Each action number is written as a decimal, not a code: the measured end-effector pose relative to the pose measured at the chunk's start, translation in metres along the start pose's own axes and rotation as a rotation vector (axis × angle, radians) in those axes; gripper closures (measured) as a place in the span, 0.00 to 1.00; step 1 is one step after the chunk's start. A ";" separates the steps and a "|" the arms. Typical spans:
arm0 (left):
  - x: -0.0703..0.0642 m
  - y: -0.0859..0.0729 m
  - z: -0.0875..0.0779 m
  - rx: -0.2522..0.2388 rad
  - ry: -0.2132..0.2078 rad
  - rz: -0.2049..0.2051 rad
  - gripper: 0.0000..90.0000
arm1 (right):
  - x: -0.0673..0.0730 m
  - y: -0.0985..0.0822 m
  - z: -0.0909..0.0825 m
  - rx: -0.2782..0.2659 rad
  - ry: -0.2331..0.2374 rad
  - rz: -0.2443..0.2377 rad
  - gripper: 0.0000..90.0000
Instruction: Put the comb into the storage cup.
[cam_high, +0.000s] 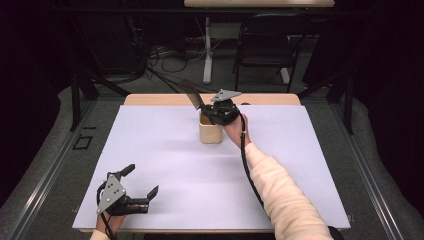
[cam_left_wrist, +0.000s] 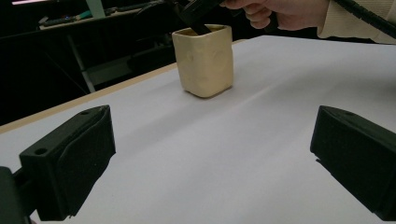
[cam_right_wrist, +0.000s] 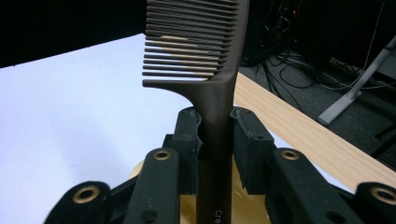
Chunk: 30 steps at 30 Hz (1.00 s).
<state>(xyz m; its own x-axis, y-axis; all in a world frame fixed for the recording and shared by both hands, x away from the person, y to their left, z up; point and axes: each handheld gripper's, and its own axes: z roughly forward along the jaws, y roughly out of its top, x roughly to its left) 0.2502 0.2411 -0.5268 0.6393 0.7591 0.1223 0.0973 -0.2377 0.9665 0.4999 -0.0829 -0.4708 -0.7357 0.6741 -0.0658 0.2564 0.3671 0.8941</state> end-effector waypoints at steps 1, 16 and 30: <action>0.000 0.000 0.000 0.000 -0.001 0.000 0.00 | 0.000 0.000 0.000 0.000 0.000 -0.001 0.80; 0.000 0.000 0.000 0.001 0.001 0.001 0.00 | 0.001 -0.004 0.003 0.021 0.007 -0.001 0.80; 0.000 0.000 0.000 0.001 0.001 0.001 0.00 | 0.001 -0.006 0.004 0.038 0.012 -0.005 0.80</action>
<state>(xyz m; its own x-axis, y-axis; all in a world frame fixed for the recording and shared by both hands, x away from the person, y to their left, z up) 0.2499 0.2411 -0.5267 0.6391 0.7592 0.1235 0.0971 -0.2389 0.9662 0.5000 -0.0823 -0.4778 -0.7447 0.6643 -0.0644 0.2760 0.3944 0.8765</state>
